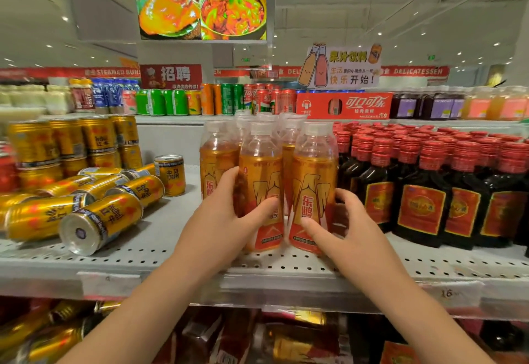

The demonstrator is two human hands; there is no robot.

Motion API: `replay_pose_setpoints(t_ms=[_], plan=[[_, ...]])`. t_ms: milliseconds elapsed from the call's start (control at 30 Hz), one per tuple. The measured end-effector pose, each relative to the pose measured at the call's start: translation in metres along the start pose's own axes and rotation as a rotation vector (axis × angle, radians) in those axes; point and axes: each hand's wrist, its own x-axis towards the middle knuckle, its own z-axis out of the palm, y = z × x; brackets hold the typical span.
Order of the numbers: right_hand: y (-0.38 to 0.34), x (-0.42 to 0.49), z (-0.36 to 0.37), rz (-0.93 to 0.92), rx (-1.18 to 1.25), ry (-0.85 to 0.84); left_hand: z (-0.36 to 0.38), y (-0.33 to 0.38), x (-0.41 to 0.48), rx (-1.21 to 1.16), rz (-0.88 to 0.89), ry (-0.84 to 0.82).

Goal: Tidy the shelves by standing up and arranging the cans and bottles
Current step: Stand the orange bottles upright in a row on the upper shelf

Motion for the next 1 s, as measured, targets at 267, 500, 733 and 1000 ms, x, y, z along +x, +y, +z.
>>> replay_pose_setpoints(t_ms=[267,500,733,1000], plan=[[-0.012,0.01,0.022,-0.063,0.021,-0.071,-0.02,-0.013,0.006,0.077,0.007,0.054],[-0.033,0.026,0.059,-0.058,0.034,-0.12,-0.042,-0.053,0.025,0.091,-0.038,0.12],[-0.047,0.04,0.098,-0.097,-0.037,-0.149,-0.057,-0.084,0.032,0.053,-0.063,0.179],[-0.021,0.06,0.039,-0.014,-0.097,0.207,-0.055,-0.097,0.045,-0.129,-0.096,0.082]])
